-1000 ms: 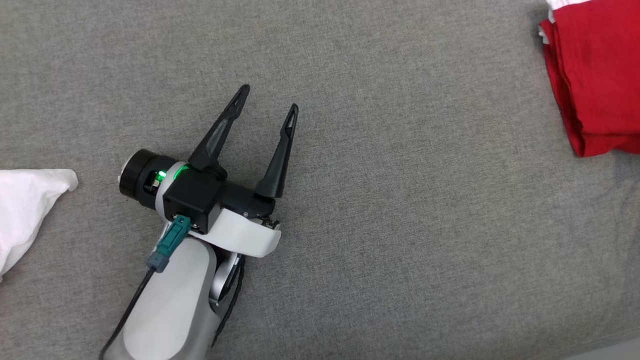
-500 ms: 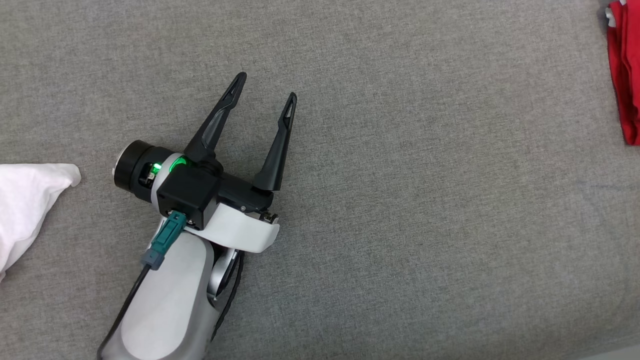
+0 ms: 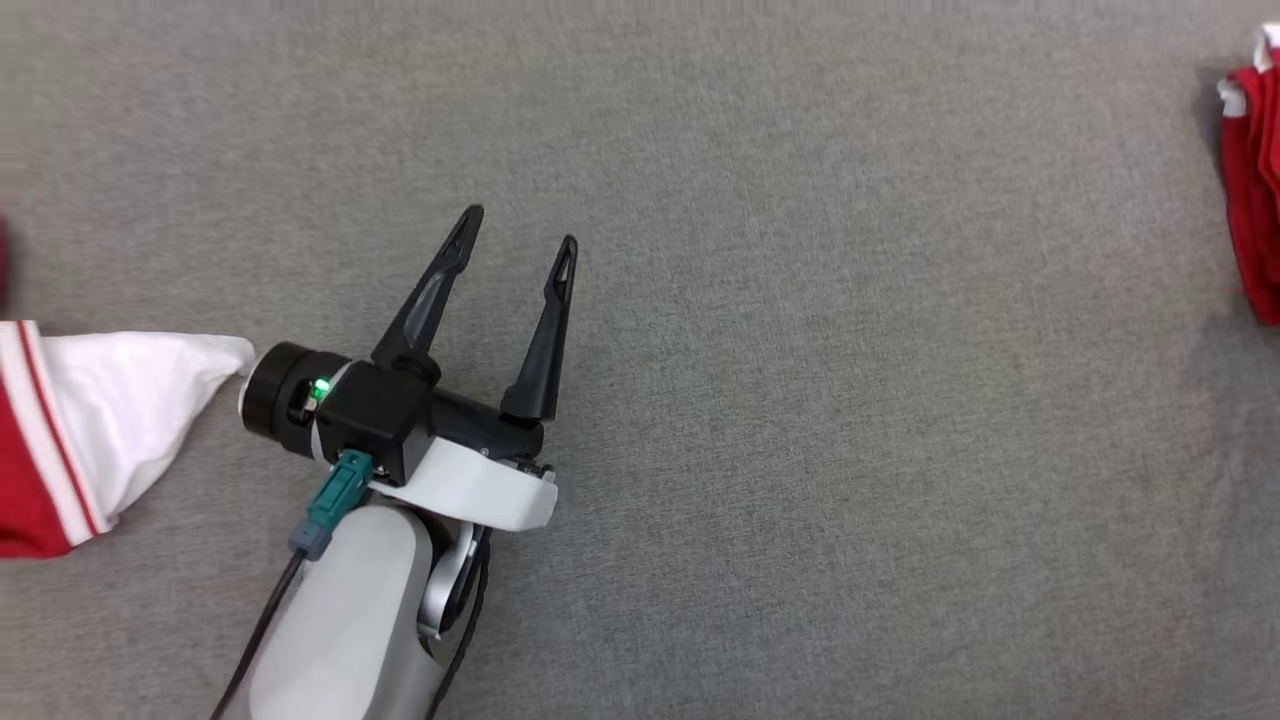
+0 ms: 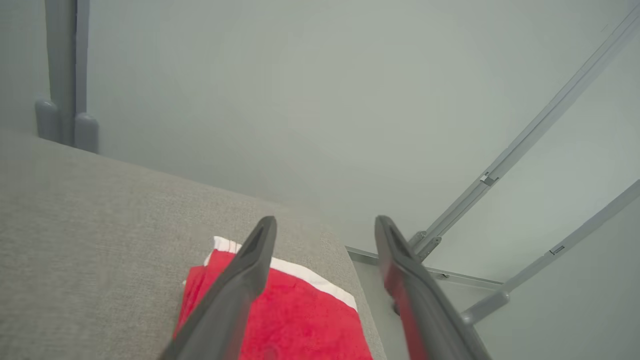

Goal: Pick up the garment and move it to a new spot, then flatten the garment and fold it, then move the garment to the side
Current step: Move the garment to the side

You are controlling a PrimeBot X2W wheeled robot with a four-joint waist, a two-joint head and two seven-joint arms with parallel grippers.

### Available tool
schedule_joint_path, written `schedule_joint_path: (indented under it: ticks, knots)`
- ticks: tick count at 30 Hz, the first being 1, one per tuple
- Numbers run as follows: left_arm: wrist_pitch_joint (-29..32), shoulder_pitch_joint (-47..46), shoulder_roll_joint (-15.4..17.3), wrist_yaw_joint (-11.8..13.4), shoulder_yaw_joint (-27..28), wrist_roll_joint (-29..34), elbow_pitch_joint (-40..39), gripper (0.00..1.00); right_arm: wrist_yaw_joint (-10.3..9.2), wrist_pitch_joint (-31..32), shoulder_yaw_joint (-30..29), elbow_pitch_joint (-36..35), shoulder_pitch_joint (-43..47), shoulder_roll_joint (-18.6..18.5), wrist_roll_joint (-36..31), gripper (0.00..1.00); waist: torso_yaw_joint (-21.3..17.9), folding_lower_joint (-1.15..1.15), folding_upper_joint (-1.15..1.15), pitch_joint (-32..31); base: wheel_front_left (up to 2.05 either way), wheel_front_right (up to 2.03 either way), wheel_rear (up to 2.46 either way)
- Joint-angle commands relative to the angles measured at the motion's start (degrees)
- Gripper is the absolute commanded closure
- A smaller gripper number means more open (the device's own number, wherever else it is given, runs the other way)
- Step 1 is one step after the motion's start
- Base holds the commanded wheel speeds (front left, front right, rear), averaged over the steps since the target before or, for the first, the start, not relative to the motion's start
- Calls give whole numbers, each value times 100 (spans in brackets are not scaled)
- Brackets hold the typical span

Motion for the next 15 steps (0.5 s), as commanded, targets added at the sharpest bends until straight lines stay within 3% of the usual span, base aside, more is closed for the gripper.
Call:
schedule_joint_path:
  ticks: [1,9,15]
  knots:
    - [1,101,19,86,-21,-111,19,0,-3,-26,18,-384,262,177,159,0,243,0,0,-401,0,0,0]
    - [1,465,19,324,-22,-386,9,0,-3,-21,318,-1506,1065,767,555,0,695,0,0,-1081,0,0,0]
    - [1,777,18,436,119,-453,30,0,-2,-18,336,-1849,1528,1294,792,0,1009,0,0,-1406,0,0,0]
